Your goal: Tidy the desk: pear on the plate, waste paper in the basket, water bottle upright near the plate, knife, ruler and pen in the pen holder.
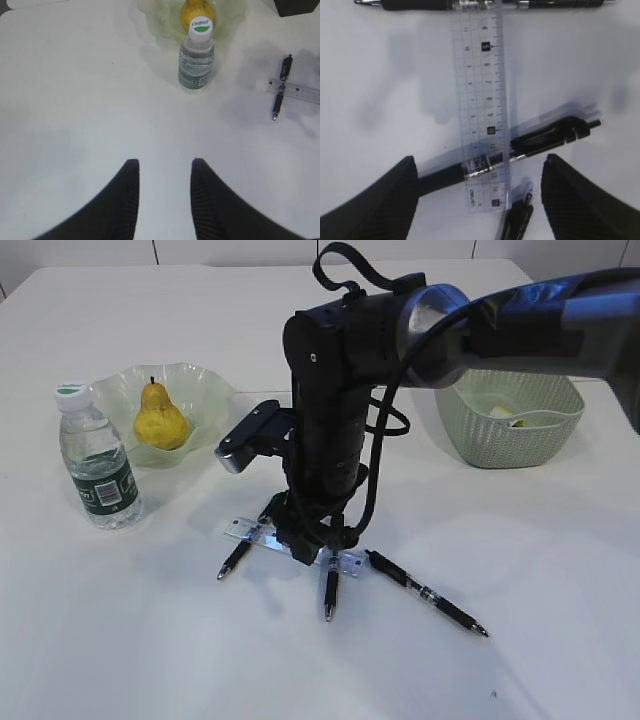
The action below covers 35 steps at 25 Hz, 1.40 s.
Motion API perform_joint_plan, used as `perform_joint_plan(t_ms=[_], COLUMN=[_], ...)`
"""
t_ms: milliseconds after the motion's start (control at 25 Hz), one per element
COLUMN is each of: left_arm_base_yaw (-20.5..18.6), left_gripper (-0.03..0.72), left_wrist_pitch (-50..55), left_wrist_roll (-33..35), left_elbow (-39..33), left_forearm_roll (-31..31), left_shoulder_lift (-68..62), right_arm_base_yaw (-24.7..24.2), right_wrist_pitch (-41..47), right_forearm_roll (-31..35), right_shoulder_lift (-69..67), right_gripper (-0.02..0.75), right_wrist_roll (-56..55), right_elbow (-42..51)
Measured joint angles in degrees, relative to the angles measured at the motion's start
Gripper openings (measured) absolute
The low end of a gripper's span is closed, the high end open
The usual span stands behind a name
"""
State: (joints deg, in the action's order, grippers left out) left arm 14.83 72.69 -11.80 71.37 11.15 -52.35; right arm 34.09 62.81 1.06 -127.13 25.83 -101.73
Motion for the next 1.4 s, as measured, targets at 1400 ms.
perform_joint_plan(t_ms=[1400], left_arm_base_yaw=[0.0], left_gripper=[0.240], left_wrist_pitch=[-0.1], left_wrist_roll=[-0.2], left_elbow=[0.0], left_forearm_roll=[0.6], left_shoulder_lift=[0.0], right_arm_base_yaw=[0.0], right_wrist_pitch=[-7.8], right_forearm_roll=[2.0], right_shoulder_lift=[-3.8], right_gripper=[0.576], right_wrist_roll=[5.9], right_elbow=[-0.1])
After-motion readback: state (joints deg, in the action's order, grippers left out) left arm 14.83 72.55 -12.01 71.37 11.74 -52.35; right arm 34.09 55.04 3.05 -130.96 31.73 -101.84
